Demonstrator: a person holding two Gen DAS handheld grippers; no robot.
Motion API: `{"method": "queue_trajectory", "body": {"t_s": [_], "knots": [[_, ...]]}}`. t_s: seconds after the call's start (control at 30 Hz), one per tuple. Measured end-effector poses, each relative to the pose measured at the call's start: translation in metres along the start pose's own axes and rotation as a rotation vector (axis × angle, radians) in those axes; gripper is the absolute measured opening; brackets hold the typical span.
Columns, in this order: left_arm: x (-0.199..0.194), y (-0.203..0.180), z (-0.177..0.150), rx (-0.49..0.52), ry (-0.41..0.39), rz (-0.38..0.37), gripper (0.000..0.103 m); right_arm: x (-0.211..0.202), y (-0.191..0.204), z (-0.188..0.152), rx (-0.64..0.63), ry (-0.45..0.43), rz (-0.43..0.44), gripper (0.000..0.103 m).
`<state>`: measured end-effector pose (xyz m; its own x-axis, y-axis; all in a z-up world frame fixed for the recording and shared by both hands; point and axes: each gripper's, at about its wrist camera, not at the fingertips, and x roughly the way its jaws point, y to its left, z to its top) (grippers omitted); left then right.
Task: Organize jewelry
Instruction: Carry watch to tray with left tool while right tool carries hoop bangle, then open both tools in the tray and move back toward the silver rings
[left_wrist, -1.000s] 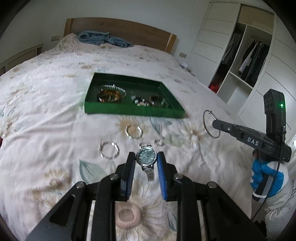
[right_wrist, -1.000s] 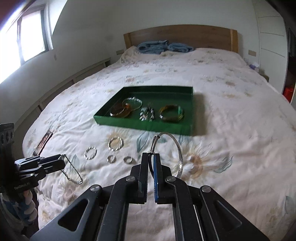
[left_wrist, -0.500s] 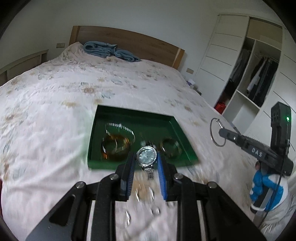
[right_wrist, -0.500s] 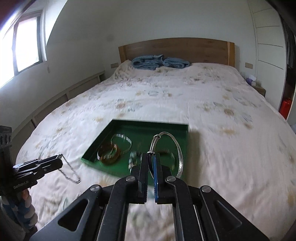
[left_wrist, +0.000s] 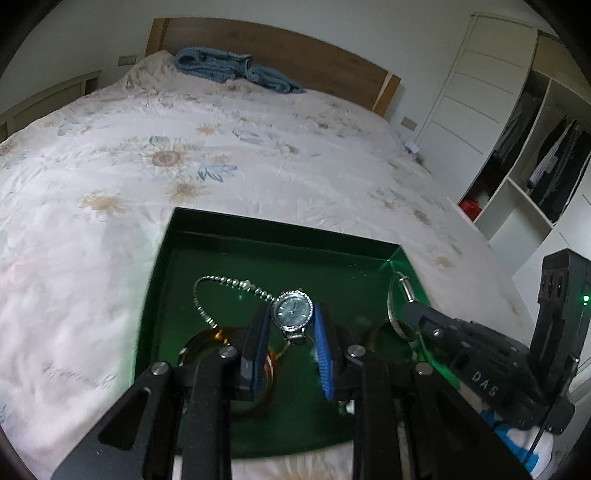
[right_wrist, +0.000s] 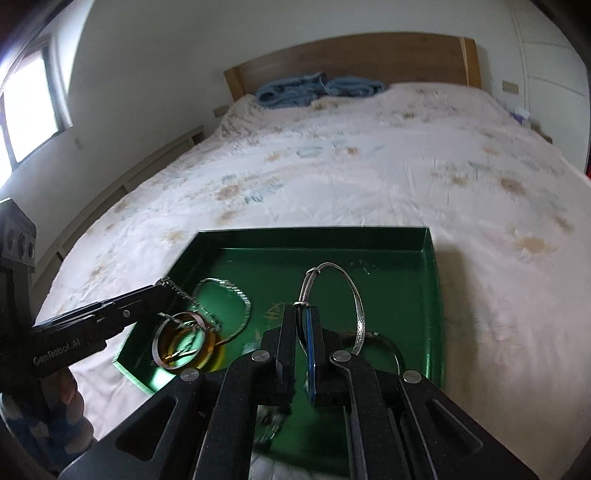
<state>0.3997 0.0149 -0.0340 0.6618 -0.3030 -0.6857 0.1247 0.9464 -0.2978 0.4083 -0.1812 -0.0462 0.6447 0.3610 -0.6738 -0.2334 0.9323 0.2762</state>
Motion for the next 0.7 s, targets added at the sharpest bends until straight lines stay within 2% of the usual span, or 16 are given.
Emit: {"method": "queue_trajectory", "body": {"t_s": [0.27,0.43,0.53,0.57,0.6,0.67,0.7], "knots": [[0.048,0.012,-0.001,-0.002,0.080,0.080,0.022,0.040,0.010,0.004,-0.038,0.082,-0.059,0.005],[0.058,0.024,-0.006,0.000,0.118,0.102,0.022,0.063,0.016,-0.002,-0.050,0.147,-0.083,0.005],[0.057,0.028,-0.007,-0.004,0.120,0.106,0.023,0.065,0.018,-0.006,-0.044,0.156,-0.094,0.006],[0.056,0.029,-0.007,-0.003,0.121,0.104,0.023,0.064,0.018,-0.007,-0.043,0.157,-0.094,0.011],[0.054,0.029,-0.007,0.000,0.120,0.104,0.023,0.063,0.019,-0.007,-0.043,0.157,-0.093,0.024],[0.049,0.027,-0.005,0.013,0.112,0.107,0.027,0.057,0.021,-0.008,-0.045,0.148,-0.095,0.039],[0.046,0.026,-0.005,0.020,0.106,0.109,0.029,0.053,0.021,-0.007,-0.045,0.142,-0.097,0.042]]}}
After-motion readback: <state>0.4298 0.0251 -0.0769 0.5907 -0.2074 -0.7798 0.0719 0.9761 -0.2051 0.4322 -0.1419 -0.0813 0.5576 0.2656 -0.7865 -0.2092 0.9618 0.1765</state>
